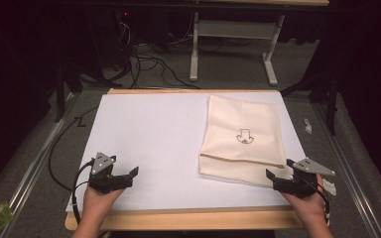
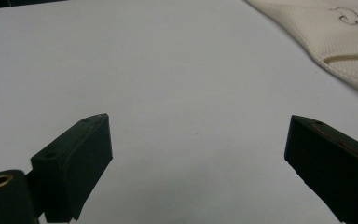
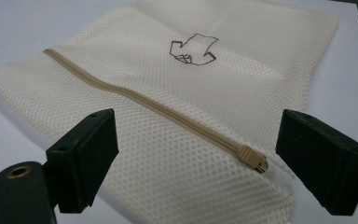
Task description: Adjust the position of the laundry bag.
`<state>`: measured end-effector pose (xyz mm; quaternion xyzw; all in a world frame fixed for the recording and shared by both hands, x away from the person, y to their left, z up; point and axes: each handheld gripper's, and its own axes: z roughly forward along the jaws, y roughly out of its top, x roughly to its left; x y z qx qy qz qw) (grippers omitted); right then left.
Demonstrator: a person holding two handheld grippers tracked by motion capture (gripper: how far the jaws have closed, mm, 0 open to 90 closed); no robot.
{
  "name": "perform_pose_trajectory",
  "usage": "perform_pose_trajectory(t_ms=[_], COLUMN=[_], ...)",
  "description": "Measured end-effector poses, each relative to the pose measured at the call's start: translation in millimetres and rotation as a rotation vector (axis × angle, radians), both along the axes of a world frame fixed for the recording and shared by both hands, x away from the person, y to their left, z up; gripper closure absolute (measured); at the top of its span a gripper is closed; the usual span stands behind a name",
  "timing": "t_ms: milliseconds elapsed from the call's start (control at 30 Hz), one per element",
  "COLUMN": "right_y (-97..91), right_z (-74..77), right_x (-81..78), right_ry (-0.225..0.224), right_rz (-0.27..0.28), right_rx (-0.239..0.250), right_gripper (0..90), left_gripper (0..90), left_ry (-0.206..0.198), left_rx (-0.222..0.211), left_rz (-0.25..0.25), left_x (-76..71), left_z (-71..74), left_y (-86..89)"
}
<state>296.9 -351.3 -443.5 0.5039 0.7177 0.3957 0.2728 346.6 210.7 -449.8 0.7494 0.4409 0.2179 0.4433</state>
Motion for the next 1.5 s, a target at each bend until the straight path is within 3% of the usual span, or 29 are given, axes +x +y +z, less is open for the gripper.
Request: perform_pose_trajectory(t_ms=[100,500,667,800,900,1100,1233,1333,1400,1500], right_y=[-4.0,-14.8,-22.5,-31.9,-35.7,-39.8,-41.7,-44.3,-44.4,-43.5], right_z=[-1.0,-9.6,-15.2,-15.8,-15.3,-20.1,-25.7,-28.4,-28.0,-28.7], right_x=[0.6,6.6,11.1,13.2,11.3,14.4,17.7,19.0,18.8,20.0], right_ry=[0.003,0.043,0.067,0.071,0.068,0.085,0.112,0.125,0.124,0.132], right_rz=[-0.009,-0.068,-0.1,-0.147,-0.154,-0.148,-0.141,-0.134,-0.122,-0.098], right_rx=[0.006,0.016,0.013,0.035,0.043,0.047,0.037,0.053,0.057,0.055], right_gripper=[13.8,15.8,16.2,17.1,18.3,22.5,25.5,29.6,33.7,40.9], left_gripper=[8.9,11.5,16.3,20.1,24.1,32.3,40.4,53.1,64.0,86.3], left_ry=[0.009,0.017,0.034,0.085,0.082,0.109,0.123,0.189,0.191,0.143], left_rx=[0.016,0.001,-0.005,-0.023,-0.003,-0.029,-0.012,0.036,0.057,0.107], left_rz=[-0.008,-0.008,-0.043,-0.135,-0.217,-0.268,-0.313,-0.302,-0.299,-0.274], left_x=[1.4,0.5,2.0,9.5,15.0,40.7,54.2,61.1,60.6,54.1], left_z=[-2.3,-2.2,-3.4,-6.0,-6.1,-16.6,-19.1,-25.0,-28.2,-30.8], left_y=[-1.1,-0.8,-11.6,-50.5,-90.2,-164.7,-208.0,-228.5,-233.2,-236.7])
